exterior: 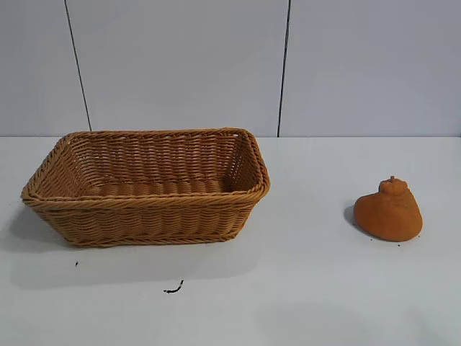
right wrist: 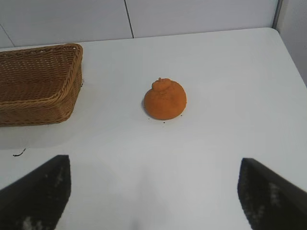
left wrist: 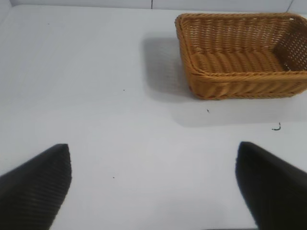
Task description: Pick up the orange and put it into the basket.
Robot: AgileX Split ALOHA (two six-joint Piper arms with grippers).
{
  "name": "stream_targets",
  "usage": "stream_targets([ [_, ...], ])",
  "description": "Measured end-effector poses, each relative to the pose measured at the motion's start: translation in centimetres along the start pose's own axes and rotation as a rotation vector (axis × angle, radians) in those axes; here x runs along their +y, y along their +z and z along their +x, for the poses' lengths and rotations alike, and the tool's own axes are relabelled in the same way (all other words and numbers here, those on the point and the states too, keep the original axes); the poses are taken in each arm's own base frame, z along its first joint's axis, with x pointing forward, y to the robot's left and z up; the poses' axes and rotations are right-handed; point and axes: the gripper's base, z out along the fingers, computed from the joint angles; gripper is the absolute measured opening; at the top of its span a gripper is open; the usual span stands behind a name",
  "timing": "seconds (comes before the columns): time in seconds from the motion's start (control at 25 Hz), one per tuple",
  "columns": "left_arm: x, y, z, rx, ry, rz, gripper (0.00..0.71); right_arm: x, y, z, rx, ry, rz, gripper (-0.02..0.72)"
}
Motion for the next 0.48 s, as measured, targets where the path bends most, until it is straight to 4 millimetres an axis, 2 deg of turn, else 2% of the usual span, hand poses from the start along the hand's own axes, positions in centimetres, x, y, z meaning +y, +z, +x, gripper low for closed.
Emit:
stream_targets([
  [0.36, 0.00, 0.00, 0.00, 0.000, 0.000, 0.000, 0.666, -0.03, 0.00, -0.01, -0.001, 0.000, 0.003, 0.647],
  [0.48, 0.00, 0.00, 0.00, 0.000, 0.000, 0.000, 0.666, -0.01, 0.29, -0.94, 0.034, 0.001, 0.008, 0.639],
])
